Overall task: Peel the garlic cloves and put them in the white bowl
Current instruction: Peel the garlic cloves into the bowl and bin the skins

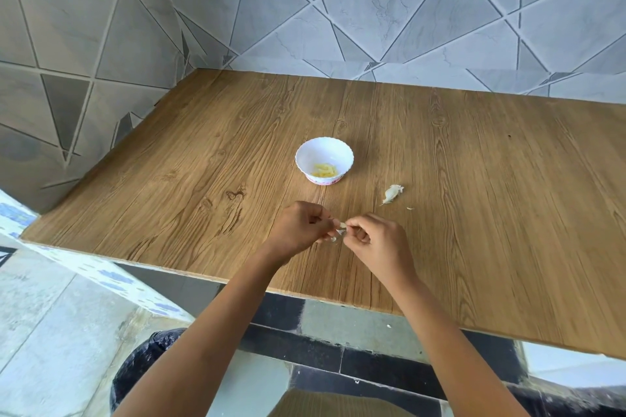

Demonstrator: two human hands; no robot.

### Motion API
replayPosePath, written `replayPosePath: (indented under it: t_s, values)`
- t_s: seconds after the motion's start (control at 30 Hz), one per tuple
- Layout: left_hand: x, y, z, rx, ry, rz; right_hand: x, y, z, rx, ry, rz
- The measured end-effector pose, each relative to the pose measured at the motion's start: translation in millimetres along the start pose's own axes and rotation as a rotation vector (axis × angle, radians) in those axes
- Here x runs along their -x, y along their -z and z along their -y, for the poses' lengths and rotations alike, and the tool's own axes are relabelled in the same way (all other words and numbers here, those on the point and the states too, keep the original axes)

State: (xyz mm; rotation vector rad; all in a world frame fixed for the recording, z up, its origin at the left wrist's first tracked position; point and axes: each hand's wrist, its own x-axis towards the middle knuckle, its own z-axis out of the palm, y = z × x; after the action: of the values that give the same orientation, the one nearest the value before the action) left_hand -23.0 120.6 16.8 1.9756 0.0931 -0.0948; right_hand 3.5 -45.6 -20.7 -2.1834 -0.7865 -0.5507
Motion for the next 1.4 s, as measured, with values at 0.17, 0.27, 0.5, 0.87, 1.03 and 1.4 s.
replayPosePath:
  t_s: [0.17, 0.27, 0.5, 0.87, 1.03, 1.4]
  values:
    - [2.3, 1.3, -4.0, 0.066, 0.051, 0.016, -0.5, -0.7, 1.5, 0.053, 0.043, -0.006]
    - [2.7, -0.2, -5.3, 0.154, 0.132, 0.016, 0.7, -2.9, 3.3, 0.063, 0.043, -0.04]
    - [5.7, -2.0, -1.3, 0.263, 0.213, 0.037, 3.0, -7.8, 4.1, 0.034, -0.005, -0.052]
    - [9.7, 4.1, 0.8, 0.38, 0.183, 0.06, 5.1, -6.8, 5.1, -0.555, -0.592, 0.108]
    - [9.9, 6.7, 0.1, 0.364, 0.17, 0.049, 11.9, -11.7, -1.4, -0.235, -0.392, 0.094]
    - [6.0, 5.2, 6.3, 0.353, 0.193, 0.002, 3.8, -9.3, 7.2, -0.412, -0.385, 0.106]
